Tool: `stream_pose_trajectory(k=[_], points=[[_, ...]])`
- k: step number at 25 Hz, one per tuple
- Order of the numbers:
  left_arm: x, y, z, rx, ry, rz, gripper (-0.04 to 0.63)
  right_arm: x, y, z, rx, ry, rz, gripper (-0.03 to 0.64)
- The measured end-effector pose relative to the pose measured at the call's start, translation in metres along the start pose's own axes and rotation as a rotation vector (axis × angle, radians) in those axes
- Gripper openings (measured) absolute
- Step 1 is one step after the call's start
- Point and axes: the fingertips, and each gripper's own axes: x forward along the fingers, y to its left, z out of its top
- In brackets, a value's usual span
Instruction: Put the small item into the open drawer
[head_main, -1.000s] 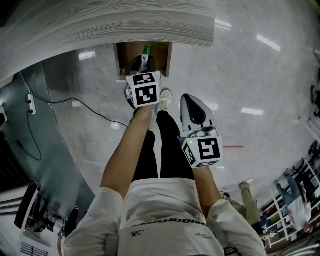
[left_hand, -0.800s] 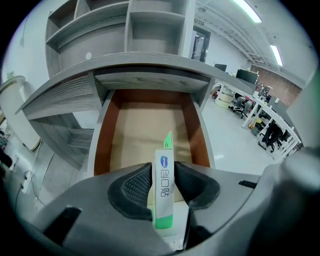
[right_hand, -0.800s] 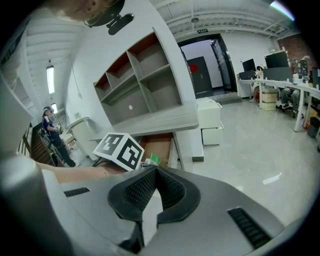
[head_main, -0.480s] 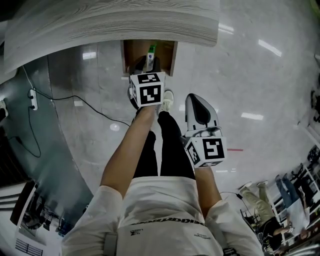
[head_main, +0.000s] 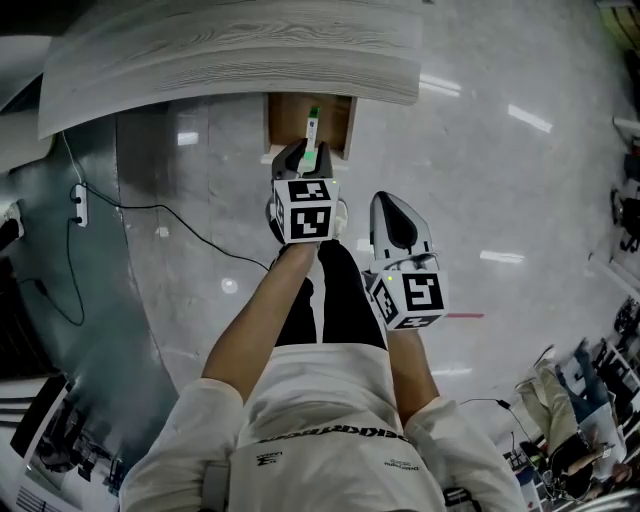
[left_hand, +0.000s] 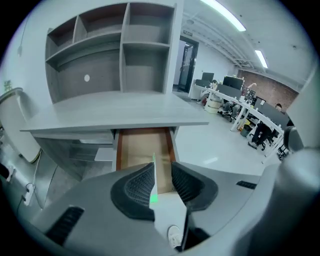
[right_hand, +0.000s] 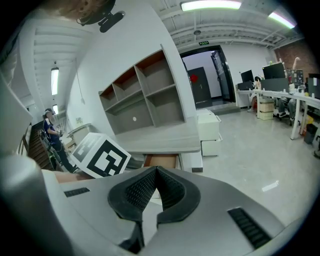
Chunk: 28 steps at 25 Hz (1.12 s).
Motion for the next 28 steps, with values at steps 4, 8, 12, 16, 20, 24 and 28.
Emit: stream_pose_trajectory(k=[4, 8, 12, 16, 20, 24, 28], points=[[-0.04, -0.008, 0.021, 0.031, -0.048, -0.025, 0.103, -0.015, 0.017, 0.021, -0.008, -0.031, -0.001, 0.029], [-0.086, -0.016, 0.039, 0.044, -0.103, -0.045, 0.08, -0.037, 0.038, 0.04, -0.015, -0.056, 0.004, 0.029], [-0.13, -0.02, 0.051, 0.056, -0.143, -0.051, 0.064, -0.061, 0.058, 0.056, -0.025, -0.078, 0.008, 0.029], [-0.171, -0.022, 0.062, 0.061, -0.179, -0.061, 0.051, -0.081, 0.075, 0.075, -0.038, -0.101, 0.007, 0.029], [-0.208, -0.026, 0.075, 0.083, -0.223, -0.084, 0.03, -0.1, 0.092, 0.095, -0.06, -0.121, 0.021, 0.029], [-0.234, -0.034, 0.079, 0.112, -0.266, -0.098, 0.016, -0.12, 0.106, 0.11, -0.082, -0.146, 0.029, 0.029], [-0.263, -0.041, 0.086, 0.141, -0.309, -0.114, 0.015, -0.137, 0.119, 0.12, -0.097, -0.165, 0.032, 0.029]])
